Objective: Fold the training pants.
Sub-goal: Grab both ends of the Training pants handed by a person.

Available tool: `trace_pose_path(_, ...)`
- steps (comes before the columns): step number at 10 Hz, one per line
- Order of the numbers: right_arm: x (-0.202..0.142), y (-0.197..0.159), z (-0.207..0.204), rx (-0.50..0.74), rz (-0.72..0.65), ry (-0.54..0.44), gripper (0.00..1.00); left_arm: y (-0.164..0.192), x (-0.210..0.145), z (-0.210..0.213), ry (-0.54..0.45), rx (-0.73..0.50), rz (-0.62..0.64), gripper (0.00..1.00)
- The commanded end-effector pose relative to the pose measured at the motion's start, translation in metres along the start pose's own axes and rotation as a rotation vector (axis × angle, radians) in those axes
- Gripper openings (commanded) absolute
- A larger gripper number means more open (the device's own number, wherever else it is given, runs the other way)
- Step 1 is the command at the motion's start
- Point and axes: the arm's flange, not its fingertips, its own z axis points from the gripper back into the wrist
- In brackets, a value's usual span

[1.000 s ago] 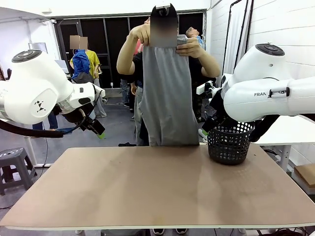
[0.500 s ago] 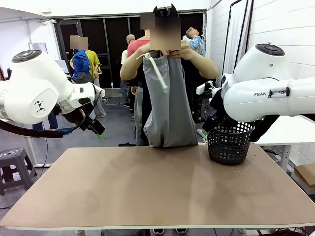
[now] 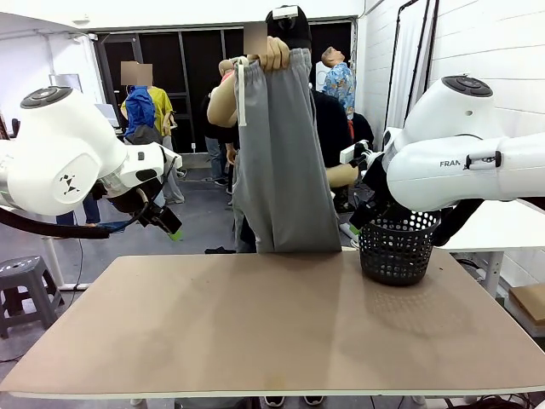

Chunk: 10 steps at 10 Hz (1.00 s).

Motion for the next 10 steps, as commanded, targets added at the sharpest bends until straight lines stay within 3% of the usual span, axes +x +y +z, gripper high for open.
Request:
trace_pose_path(1,-0.0003,-0.0003,-0.0005,0.008,-0.002,-0.002,1.00,0.0011,0.0009,-0.0010,-0.009,0.000,0.003,1.00)
trace_pose_path(10,-0.0003,-0.0003,-0.0005,0.008,-0.002,-0.002,1.00,0.0011,0.0009,-0.0010,-0.009,0.000,0.003,1.00)
